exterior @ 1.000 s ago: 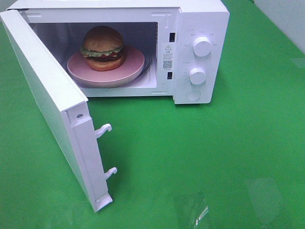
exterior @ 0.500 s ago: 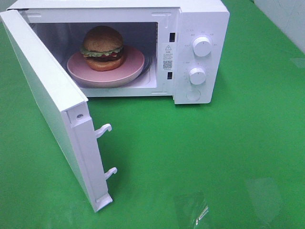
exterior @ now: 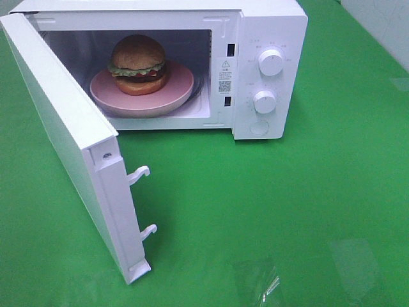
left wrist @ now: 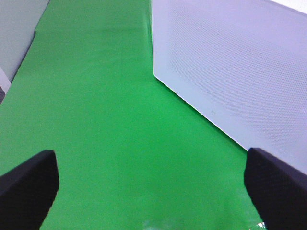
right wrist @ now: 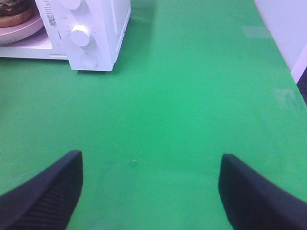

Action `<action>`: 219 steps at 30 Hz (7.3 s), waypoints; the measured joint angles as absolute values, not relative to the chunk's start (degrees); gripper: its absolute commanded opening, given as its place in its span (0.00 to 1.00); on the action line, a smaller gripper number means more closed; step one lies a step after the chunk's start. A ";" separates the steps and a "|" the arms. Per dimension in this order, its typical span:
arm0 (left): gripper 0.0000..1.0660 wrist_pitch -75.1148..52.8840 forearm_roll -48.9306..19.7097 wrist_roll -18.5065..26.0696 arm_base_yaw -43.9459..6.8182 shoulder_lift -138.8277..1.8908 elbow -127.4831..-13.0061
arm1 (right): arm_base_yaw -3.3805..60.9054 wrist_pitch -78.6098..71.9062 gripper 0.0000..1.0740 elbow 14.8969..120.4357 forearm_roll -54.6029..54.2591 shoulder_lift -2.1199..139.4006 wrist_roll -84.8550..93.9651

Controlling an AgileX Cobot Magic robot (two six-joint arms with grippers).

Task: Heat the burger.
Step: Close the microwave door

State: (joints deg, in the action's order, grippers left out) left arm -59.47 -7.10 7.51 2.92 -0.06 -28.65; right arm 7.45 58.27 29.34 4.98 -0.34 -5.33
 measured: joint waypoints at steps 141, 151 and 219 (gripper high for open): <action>0.00 51.62 18.79 -15.99 -15.93 -86.97 -19.54 | 7.45 58.27 0.70 29.34 4.98 -0.34 -5.33; 0.00 51.57 10.54 -12.26 -25.10 -93.39 -25.10 | 7.45 58.27 0.70 29.34 4.98 -0.34 -5.33; 0.00 24.41 -2.75 -2.75 -38.16 -116.54 -68.47 | 7.45 58.27 0.70 29.34 4.93 -0.34 -5.33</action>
State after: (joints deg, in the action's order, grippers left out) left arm 24.41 -2.75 -2.75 -38.16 -116.54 -68.47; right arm 7.45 58.27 29.34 4.93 -0.34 -5.33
